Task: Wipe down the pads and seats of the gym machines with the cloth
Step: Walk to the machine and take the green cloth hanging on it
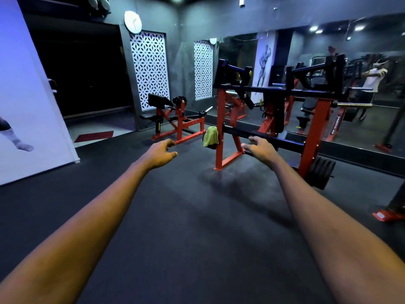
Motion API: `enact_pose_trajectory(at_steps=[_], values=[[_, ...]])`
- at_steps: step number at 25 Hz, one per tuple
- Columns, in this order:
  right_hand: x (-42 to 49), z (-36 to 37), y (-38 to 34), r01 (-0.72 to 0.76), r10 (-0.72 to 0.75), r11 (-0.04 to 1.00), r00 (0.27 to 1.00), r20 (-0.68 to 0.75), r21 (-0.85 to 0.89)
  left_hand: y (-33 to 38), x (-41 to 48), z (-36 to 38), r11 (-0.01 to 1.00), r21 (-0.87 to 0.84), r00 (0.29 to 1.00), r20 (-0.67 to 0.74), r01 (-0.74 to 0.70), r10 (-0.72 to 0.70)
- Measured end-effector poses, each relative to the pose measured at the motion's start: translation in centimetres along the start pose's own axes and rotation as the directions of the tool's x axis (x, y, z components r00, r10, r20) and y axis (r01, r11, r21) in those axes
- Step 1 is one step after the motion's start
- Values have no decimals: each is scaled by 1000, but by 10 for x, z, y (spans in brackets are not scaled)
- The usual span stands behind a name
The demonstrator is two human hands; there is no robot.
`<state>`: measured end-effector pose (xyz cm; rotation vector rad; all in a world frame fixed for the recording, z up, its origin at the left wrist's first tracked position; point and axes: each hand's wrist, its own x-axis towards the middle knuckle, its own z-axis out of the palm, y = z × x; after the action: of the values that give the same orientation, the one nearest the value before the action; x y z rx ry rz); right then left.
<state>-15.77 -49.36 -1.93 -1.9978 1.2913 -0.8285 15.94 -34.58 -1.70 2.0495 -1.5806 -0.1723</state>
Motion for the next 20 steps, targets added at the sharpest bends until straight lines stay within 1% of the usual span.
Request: enact_pose_trajectory(at_steps=[3, 7, 10, 14, 17, 20], values=[[65, 17, 8, -7, 7, 1000, 1000, -2, -17, -23, 69, 12, 1000, -5, 1000, 16, 5, -5], [170, 52, 8, 5, -5, 998, 1000, -15, -56, -59, 181, 23, 999, -36, 999, -19, -31, 30], [248, 79, 5, -8, 9, 993, 1000, 5, -118, -91, 263, 31, 999, -34, 1000, 13, -12, 13], [337, 110, 12, -26, 28, 994, 999, 16, -111, -122, 355, 43, 998, -64, 1000, 22, 9, -8], [415, 138, 25, -47, 50, 991, 998, 27, -123, -149, 428, 65, 999, -46, 998, 63, 22, -19], [498, 157, 35, -59, 64, 990, 997, 38, -128, -173, 503, 80, 999, -34, 997, 69, 27, -24]])
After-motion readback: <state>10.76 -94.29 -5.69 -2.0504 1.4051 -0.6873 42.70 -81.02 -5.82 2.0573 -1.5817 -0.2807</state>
